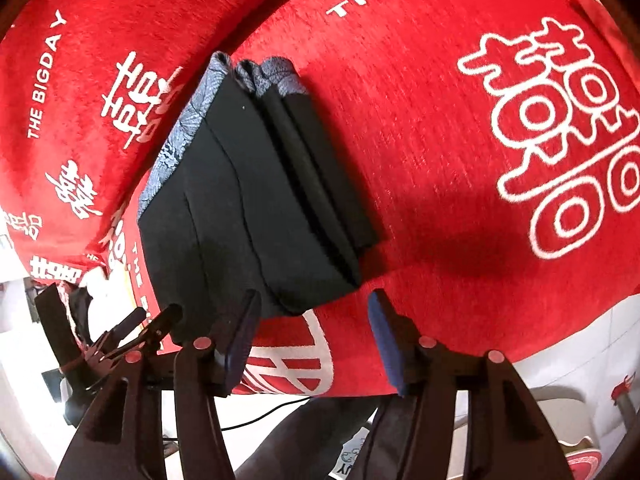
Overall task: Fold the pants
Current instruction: 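Release the bundle and withdraw both grippers above it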
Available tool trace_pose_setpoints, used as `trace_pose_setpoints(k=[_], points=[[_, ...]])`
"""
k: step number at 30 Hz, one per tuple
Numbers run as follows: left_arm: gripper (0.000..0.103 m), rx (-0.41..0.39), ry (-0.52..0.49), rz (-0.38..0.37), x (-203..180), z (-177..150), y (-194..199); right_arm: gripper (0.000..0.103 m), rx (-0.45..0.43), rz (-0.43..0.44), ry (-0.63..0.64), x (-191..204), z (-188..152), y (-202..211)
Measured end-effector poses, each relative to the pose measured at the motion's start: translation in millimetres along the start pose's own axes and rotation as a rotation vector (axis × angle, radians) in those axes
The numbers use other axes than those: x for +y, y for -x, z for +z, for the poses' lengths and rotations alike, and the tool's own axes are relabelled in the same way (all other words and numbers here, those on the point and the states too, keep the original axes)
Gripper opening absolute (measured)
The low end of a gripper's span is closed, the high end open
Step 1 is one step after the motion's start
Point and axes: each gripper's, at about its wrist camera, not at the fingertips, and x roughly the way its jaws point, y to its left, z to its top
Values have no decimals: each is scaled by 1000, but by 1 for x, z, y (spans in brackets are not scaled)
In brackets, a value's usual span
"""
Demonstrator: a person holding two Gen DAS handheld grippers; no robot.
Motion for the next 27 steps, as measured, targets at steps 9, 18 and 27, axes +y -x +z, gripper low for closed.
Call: trace_pose_setpoints(k=[9, 18, 27], points=[[99, -1, -11, -13, 9, -5, 2, 63, -26, 10, -19, 9, -9, -5], [99, -2, -7, -25, 22, -12, 7, 69, -43, -3, -22, 20, -21, -7], [99, 6, -2, -25, 32, -26, 20, 80, -65, -132, 85, 50, -31, 3]])
